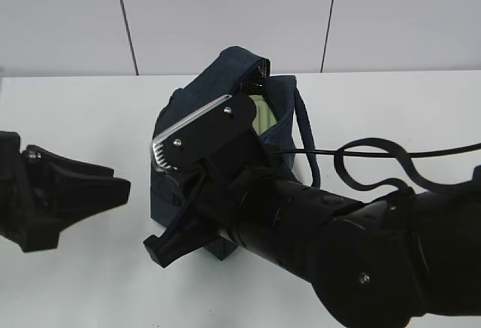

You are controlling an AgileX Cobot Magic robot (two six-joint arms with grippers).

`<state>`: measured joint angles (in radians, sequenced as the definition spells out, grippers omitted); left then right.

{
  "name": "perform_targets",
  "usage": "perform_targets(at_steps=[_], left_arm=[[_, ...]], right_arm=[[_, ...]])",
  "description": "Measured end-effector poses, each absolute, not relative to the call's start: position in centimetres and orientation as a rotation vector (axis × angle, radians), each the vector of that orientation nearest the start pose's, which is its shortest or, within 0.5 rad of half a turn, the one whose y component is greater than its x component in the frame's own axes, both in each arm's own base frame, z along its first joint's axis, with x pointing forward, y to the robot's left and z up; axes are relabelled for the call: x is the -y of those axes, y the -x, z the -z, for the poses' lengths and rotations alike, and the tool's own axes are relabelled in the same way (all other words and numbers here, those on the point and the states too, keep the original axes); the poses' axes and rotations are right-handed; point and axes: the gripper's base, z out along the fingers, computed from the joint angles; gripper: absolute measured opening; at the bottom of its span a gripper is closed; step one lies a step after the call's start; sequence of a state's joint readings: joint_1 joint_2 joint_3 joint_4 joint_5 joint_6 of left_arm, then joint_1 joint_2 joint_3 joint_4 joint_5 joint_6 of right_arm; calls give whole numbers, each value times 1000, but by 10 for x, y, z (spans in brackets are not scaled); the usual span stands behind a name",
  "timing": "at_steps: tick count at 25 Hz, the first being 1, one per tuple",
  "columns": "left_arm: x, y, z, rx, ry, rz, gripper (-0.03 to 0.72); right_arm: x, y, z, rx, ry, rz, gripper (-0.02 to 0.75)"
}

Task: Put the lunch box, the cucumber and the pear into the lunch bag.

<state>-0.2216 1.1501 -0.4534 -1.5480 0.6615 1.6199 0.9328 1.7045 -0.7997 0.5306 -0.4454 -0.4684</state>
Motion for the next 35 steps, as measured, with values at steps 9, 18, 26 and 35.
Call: perform_targets(at_steps=[9,18,26,35], left_arm=[[91,-203,-195,-1984,-910,720,241],[102,-223,-174,-2072,-821,806,241],[107,-251,-173,-2067,-827,794,241],[117,-262,-164,-2068,-929,807,241]], right_arm=[[-265,-221,-193,-1861,756,-394,0],[-265,-221,-192,-1870,765,-396,0],[-265,-221,-192,-1870,766,-395,0],[-268,-223,-197,-1862,756,-407,0]])
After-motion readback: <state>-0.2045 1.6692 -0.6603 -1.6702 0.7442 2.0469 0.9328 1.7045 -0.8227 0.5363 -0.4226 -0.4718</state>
